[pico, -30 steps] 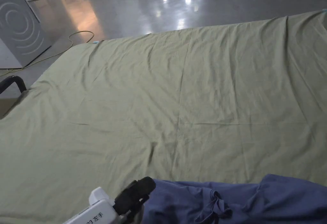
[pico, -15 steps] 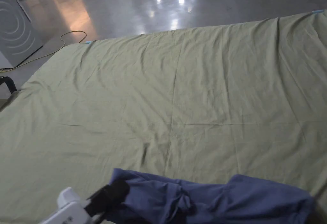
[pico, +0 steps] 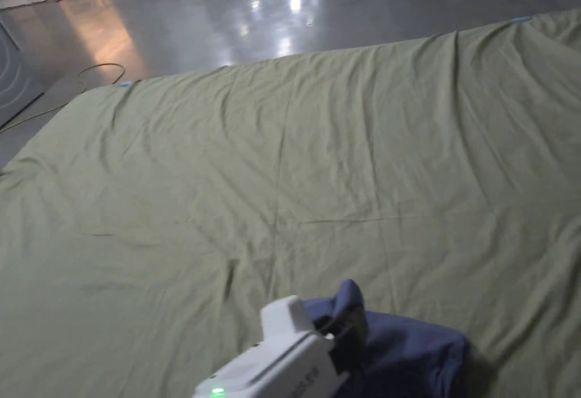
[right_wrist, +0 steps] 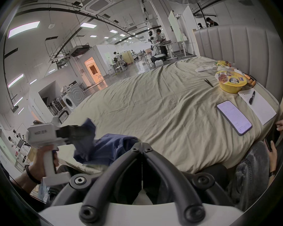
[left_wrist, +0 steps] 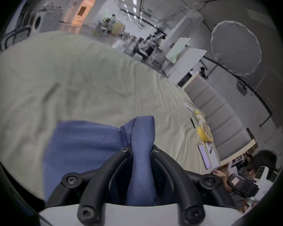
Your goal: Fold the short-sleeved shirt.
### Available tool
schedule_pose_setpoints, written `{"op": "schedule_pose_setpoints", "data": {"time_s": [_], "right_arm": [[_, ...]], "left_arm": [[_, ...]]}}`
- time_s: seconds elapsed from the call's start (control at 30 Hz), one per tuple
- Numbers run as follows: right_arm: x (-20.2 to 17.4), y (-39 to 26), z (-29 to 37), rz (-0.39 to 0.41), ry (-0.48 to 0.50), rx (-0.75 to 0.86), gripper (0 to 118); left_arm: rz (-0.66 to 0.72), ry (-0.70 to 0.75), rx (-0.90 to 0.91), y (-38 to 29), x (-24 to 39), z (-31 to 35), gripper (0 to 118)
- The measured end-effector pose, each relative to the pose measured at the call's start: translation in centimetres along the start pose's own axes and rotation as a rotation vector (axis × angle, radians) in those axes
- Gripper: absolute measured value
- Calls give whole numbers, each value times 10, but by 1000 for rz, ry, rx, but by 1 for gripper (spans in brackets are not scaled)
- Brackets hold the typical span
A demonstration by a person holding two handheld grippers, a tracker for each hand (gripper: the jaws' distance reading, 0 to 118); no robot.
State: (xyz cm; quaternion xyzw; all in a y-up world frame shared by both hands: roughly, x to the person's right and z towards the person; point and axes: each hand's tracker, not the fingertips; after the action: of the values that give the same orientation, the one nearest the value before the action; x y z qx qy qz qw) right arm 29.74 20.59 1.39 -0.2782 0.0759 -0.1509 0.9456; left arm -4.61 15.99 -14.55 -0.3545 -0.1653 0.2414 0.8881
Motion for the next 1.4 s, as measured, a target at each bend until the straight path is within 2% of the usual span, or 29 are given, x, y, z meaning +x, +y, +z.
{"op": "schedule_pose_setpoints", "data": {"time_s": [0.07,0.1,0.17,0.2,0.37,0.4,0.43,0.47,0.5,0.53,0.67,0.73,0.8,1.03,1.13,1.17,1.2,1.3,1.37,1.4], "right_arm": [[7,-4,6,-15,-20,0,0],[10,-6,7,-25,-32,-4,0],[17,-12,9,-41,-57,-14,0],[20,-13,9,-49,-63,-17,0],[28,-18,13,-76,-63,-16,0],[29,-18,13,-79,-59,-15,0],[29,-18,13,-78,-53,-13,0],[28,-18,13,-73,-49,-9,0],[28,-17,13,-70,-45,-6,0],[28,-17,12,-68,-38,-6,0],[18,-13,11,-53,-31,-11,0],[15,-14,11,-51,-32,-15,0],[12,-16,12,-50,-27,-21,0],[-5,-20,-15,-12,49,-108,0],[-28,-2,-43,8,155,-135,0],[-37,5,-57,22,196,-148,0],[-47,10,-69,52,220,-152,0],[-82,20,-114,214,252,-146,0],[-98,22,-151,264,249,-228,0],[-100,20,-169,264,239,-300,0]], "left_arm": [[9,-4,-58,-12,13,-25,17],[-54,2,-115,-17,17,-34,21],[-115,1,-208,-19,20,-49,52],[-112,-22,-225,-16,19,-48,62],[-27,-156,-20,14,9,15,63],[8,-147,10,21,5,25,62],[48,-146,38,26,-2,32,54],[71,-161,44,30,-7,33,36],[76,-169,25,29,-9,29,5],[80,-160,18,28,-10,20,0],[57,-235,-201,-9,4,-35,0],[7,-174,-345,-34,14,-69,0],[-28,-131,-317,-52,15,-88,0],[-10,-140,-325,-32,18,-59,0],[-26,-299,-144,-8,21,-6,0],[-36,-300,-94,1,17,14,0],[-51,-280,-63,7,12,30,0],[-54,-165,16,23,-14,66,0],[11,-122,31,29,-40,78,0],[33,-105,36,30,-51,82,2]]}}
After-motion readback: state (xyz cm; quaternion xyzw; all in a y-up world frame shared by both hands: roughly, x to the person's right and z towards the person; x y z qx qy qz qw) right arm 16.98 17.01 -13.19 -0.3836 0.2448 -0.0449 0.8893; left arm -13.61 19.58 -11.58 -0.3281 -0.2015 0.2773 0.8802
